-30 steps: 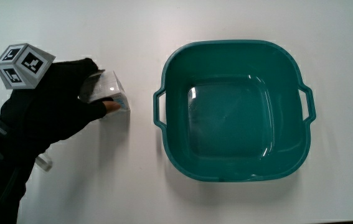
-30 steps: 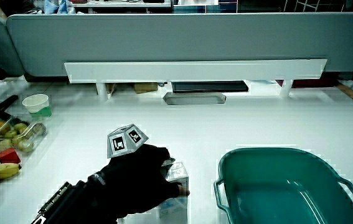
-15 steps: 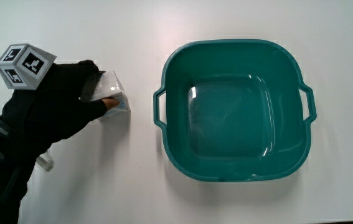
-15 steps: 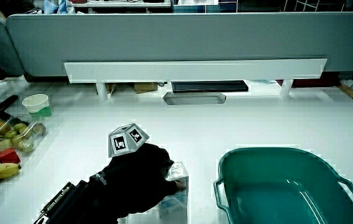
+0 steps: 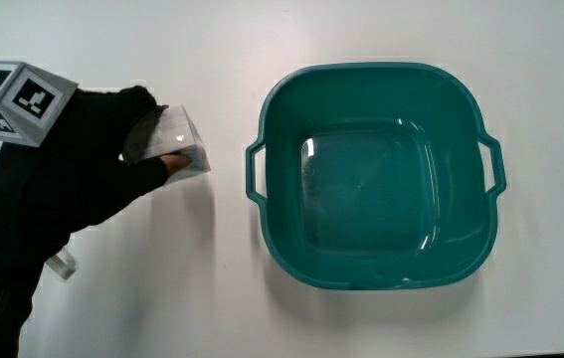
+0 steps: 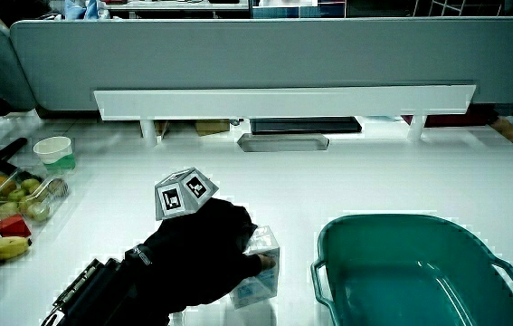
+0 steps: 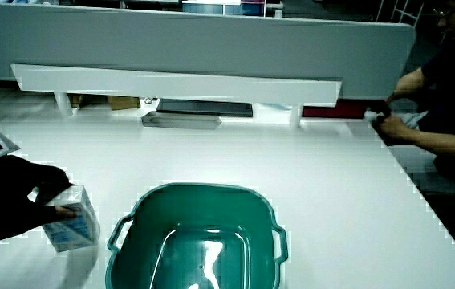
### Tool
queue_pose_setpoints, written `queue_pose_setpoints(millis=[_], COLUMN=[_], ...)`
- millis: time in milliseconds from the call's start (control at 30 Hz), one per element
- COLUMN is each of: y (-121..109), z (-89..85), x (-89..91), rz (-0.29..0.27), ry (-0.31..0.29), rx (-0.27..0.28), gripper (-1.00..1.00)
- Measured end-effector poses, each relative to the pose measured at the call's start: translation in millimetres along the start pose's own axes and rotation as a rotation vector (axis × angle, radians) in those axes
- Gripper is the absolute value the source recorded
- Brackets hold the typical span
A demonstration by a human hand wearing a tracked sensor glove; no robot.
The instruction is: Pick milk
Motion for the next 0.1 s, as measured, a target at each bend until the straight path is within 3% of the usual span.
queue_pose_setpoints(millis=[67,100], y=[-1.3,-2.3], z=[5.2,8.1], x=[8.6,16.2], rz=[-0.022,-0.018], ry=[0.011,0.011], rx=[0.001,0.034], gripper=[1.00,1.00])
